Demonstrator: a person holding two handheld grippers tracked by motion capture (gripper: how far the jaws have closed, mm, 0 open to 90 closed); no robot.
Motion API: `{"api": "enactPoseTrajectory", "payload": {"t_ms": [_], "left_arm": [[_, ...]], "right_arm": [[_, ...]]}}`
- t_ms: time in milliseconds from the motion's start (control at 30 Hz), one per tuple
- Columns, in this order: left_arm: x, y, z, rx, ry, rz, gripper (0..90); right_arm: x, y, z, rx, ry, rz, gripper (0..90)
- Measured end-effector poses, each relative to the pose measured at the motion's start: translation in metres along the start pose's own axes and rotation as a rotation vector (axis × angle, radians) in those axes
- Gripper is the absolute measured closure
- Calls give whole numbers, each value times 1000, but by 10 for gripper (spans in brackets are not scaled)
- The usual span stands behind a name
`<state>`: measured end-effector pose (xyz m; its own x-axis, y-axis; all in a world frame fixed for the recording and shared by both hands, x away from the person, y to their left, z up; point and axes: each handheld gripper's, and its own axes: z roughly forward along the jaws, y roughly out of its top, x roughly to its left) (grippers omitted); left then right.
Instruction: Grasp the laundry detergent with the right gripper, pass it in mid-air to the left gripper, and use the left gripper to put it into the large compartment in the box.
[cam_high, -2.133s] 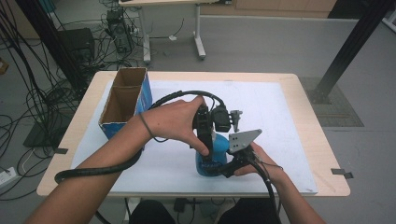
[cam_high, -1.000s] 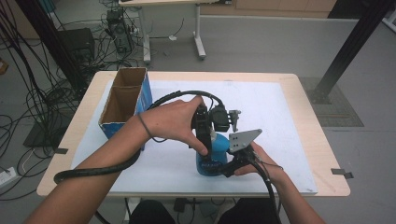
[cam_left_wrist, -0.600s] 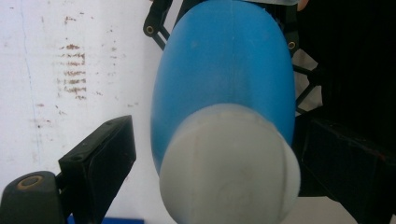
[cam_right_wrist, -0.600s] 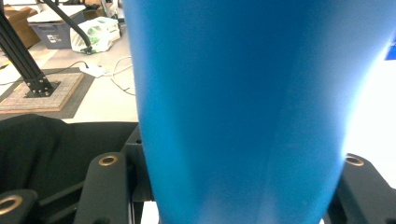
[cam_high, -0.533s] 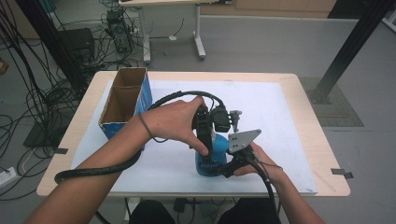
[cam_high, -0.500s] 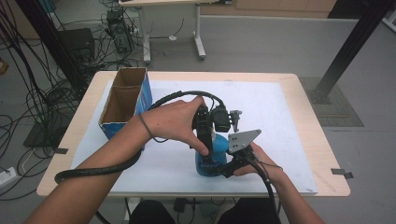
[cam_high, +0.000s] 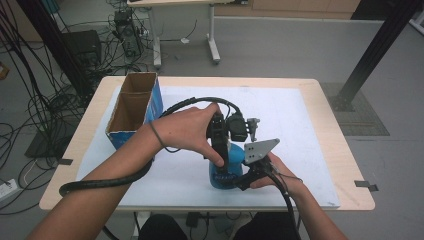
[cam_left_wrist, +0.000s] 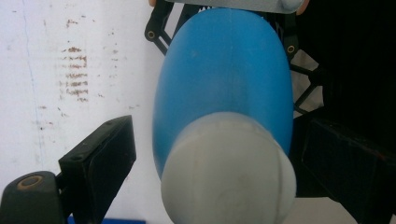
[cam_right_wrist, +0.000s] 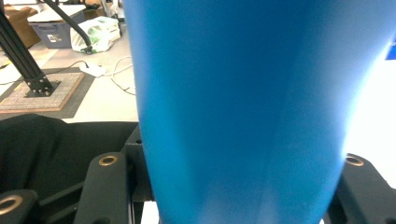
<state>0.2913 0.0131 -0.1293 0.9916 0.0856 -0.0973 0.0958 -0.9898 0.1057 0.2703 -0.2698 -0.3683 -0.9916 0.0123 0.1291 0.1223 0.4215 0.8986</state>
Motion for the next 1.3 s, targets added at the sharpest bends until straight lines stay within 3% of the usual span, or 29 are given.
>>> {"api": "enactPoseTrajectory", "payload": {"t_ms": [1300], "left_arm": [[0, 0, 1, 0, 0, 2, 99]], "right_arm": [[-1, 1, 1, 5, 2, -3, 410]]}}
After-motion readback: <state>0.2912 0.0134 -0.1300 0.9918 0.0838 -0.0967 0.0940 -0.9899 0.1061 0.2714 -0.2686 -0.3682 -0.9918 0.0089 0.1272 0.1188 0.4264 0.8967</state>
